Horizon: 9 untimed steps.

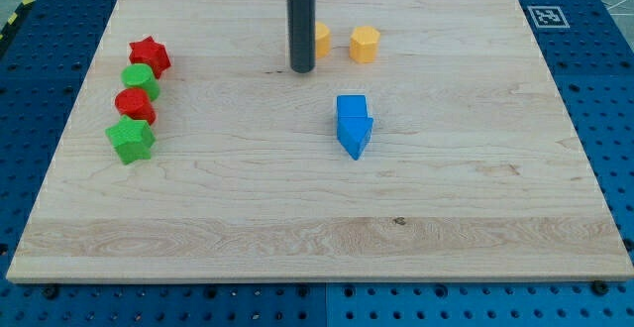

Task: Move yellow heart along with yellow hexagn right a bit

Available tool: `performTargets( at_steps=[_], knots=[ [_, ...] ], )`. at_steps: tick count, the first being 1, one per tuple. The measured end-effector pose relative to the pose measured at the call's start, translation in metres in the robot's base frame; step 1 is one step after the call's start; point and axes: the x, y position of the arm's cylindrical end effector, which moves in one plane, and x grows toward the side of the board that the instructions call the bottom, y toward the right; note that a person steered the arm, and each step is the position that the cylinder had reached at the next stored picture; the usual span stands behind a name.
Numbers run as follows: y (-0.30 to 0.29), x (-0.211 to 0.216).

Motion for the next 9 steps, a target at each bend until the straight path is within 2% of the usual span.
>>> performTargets(
  at_steps=[2,3,4,6,8,9],
  knots=[
    [-0.031,-0.008],
    [-0.042,-0.050],
    [-0.042,-0.050],
    [-0.002,-0.050],
    [0.012,-0.050],
    [0.045,-0.050]
  ],
)
